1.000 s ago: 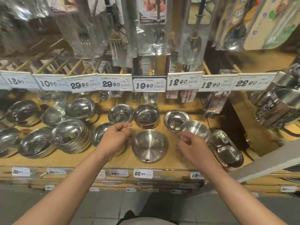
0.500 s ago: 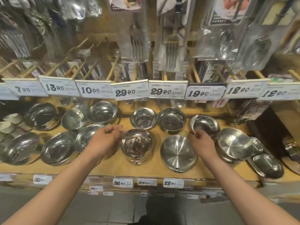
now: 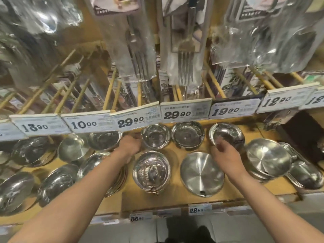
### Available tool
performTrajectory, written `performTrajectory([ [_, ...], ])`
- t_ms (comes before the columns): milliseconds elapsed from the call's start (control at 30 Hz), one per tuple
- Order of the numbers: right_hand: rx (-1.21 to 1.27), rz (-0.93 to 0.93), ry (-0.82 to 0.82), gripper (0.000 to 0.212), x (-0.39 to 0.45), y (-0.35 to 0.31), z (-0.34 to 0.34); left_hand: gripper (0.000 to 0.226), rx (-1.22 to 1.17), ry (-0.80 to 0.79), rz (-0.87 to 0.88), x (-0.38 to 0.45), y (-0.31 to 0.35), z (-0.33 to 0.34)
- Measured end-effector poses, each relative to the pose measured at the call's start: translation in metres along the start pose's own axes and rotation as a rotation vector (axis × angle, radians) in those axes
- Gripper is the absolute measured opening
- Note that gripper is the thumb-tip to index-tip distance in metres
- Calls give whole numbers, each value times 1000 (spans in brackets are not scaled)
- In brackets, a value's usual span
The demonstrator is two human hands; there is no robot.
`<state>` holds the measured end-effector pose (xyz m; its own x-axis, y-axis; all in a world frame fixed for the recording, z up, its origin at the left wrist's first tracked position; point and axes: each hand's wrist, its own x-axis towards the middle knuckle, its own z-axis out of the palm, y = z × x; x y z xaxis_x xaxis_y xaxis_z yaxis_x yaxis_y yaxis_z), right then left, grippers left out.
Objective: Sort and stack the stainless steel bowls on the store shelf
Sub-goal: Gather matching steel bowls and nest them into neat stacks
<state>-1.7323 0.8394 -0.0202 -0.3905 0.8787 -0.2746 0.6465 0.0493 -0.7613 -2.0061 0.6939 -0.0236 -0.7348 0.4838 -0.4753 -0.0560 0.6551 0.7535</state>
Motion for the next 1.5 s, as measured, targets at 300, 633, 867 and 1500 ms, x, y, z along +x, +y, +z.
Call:
performTrajectory([
  [300,121,64,94,30,-12,10,6,24,213,-31,-158,52,-14,16],
  [633,56,169,149,33,-14,22,15,20,-62,-116,-206,50,3,20],
  [867,13,339,127,44,12,26,24,36,-69,-191,-65,24,19,6],
  [1500,73,309,110,48,46,34,31,29,-183,-330,30,4,16,-12],
])
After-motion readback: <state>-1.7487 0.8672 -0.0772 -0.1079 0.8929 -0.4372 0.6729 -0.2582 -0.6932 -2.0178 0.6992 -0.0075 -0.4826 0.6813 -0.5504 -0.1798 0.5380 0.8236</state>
